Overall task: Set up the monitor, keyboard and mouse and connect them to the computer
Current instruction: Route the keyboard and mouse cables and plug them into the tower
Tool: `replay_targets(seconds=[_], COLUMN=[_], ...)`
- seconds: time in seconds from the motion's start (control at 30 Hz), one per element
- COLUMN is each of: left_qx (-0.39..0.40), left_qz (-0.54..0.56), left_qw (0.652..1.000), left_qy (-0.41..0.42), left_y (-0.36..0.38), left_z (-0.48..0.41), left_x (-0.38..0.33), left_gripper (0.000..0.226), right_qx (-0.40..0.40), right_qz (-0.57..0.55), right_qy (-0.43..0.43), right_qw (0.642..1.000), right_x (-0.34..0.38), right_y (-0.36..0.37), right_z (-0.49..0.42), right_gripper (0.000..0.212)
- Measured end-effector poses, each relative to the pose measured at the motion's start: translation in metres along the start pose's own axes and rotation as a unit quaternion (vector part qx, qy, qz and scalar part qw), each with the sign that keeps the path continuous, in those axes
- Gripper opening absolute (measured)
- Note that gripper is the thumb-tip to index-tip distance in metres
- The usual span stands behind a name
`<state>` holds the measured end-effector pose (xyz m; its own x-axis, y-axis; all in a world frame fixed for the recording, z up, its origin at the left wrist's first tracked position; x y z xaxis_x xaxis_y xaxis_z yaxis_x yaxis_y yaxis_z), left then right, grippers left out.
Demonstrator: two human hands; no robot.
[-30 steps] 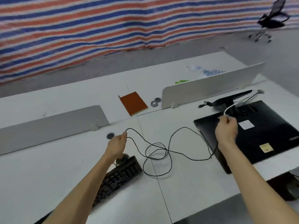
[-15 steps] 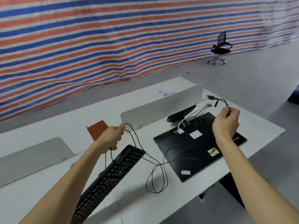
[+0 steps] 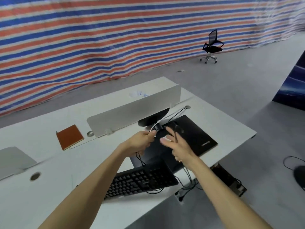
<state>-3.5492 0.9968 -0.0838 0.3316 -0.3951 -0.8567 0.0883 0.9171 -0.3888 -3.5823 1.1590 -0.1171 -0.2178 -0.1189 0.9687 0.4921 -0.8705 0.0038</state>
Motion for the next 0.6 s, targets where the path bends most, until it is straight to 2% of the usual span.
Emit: replay_targets(seconds=[0.07, 0.2, 0.3, 0.43, 0.5, 0.6], left_qx=[0.028, 0.075, 0.097, 0.088, 0.051, -0.043], left_qz=[0.013, 0.053, 0.061, 0.081, 0.071, 0.0], left_qw=[0.999, 0.995, 0.992, 0.993, 0.996, 0.999], left_qy=[-0.013, -0.038, -0.049, -0.023, 0.001, 0.013], left_y=[0.016, 0.025, 0.021, 0.014, 0.012, 0.017], left_z=[-0.01, -0.034, -0.053, -0.068, -0.077, -0.089], left_x=[-0.008, -0.009, -0.007, -0.003, 0.009, 0.045], left_gripper=[0.046, 0.05, 0.048, 0.05, 0.053, 0.051], right_qx=[0.047, 0.025, 0.018, -0.011, -0.038, -0.074], right_qz=[0.032, 0.129, 0.132, 0.052, 0.021, -0.003], right_qy=[0.009, 0.001, 0.009, 0.001, 0.004, 0.014], right_qw=[0.998, 0.991, 0.991, 0.999, 0.999, 0.997], right_x=[-0.008, -0.014, -0.01, 0.022, 0.032, 0.04], right_y=[0.005, -0.013, -0.031, -0.067, -0.081, -0.096], right_z=[-0.01, -0.042, -0.064, -0.086, -0.101, -0.115], right_gripper=[0.065, 0.019, 0.031, 0.029, 0.038, 0.046])
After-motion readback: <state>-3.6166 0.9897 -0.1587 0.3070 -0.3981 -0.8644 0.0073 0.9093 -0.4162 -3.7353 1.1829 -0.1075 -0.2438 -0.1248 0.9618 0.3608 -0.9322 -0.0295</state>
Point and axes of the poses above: each hand's wrist, its own z-axis away from the middle knuckle, its own y-axis out of the palm, x = y × z, the point moved 5 cm from there along -z, towards the middle knuckle
